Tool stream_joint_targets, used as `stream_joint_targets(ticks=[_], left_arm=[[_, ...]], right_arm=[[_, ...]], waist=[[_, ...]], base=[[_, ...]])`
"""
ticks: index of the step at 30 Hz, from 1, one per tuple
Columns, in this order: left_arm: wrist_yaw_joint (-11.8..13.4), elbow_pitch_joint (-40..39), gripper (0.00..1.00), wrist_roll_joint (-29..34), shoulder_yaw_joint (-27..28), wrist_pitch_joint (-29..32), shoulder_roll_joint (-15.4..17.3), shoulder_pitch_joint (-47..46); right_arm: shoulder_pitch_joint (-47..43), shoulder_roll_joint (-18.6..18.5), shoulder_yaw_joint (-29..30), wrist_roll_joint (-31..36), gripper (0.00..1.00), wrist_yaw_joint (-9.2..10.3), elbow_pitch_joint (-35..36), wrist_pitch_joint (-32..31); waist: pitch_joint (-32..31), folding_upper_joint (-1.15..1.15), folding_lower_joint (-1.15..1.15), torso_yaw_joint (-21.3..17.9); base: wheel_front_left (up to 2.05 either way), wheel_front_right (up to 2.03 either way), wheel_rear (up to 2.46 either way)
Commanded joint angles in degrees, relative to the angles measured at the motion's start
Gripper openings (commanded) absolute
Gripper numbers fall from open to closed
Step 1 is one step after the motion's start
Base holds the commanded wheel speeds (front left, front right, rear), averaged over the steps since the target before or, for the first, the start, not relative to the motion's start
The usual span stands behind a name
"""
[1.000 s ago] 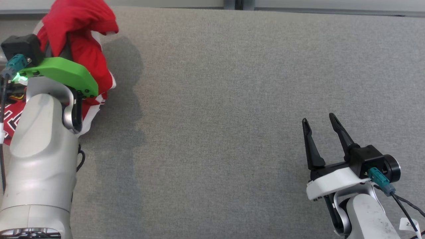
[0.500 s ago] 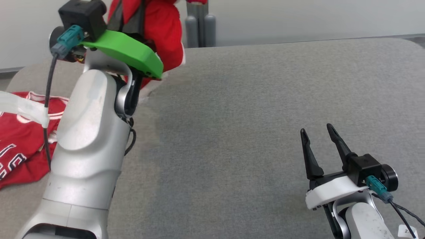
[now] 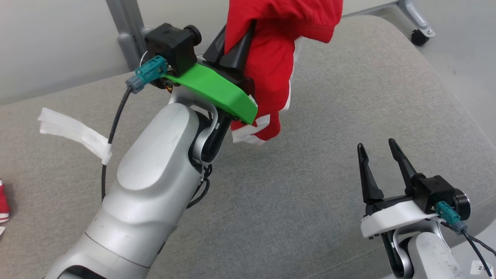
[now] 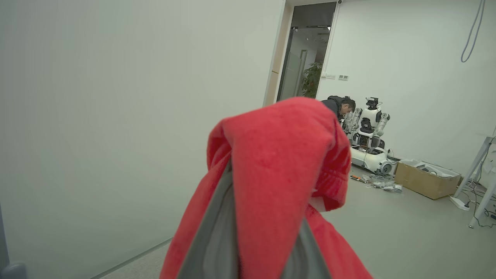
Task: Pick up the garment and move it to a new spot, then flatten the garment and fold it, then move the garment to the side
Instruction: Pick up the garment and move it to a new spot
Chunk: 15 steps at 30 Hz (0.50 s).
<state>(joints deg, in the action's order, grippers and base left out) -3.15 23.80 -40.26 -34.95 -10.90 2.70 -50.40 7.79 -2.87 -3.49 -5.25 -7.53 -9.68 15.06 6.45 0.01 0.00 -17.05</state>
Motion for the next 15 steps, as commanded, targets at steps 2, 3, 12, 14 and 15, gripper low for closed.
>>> stream_joint_targets(ticks=[2,3,12,14,15], left_arm=[[0.60,2.05,0.00,-2.16,-1.72,-1.09,0.39,0.79],[0.72,3.10,0.00,-2.51,-2.27,-1.27,0.44,1.37],[0.08,19.84,0.00,-4.67,-3.10,-3.75,0.58,7.88],[-0.38,23.18,0.01,-4.78,-3.53,-3.79,0.53,8.95],[-0.79,24.42,0.49,-4.75,-3.92,-3.84,0.50,9.31]], right_arm=[[1.00,-0.01,0.21,-0.66,1.00,0.08,0.66,0.18],[1.05,0.00,0.17,-0.87,1.00,0.08,0.73,0.18],[1.60,-0.04,0.22,-1.49,1.00,0.08,0.95,0.18],[1.57,-0.05,0.38,-1.24,1.00,0.08,0.84,0.18],[1.56,-0.03,0.29,-1.14,1.00,0.08,0.76,0.18]], waist=[[3.33,-0.01,0.00,-3.48],[3.71,-0.01,0.00,-3.32],[5.21,-0.01,0.00,0.68],[4.94,-0.01,0.00,1.89],[4.77,-0.01,0.00,2.42]], base=[[0.00,0.00,0.00],[0.00,0.00,0.00],[0.00,0.00,0.00],[0.00,0.00,0.00],[0.00,0.00,0.00]])
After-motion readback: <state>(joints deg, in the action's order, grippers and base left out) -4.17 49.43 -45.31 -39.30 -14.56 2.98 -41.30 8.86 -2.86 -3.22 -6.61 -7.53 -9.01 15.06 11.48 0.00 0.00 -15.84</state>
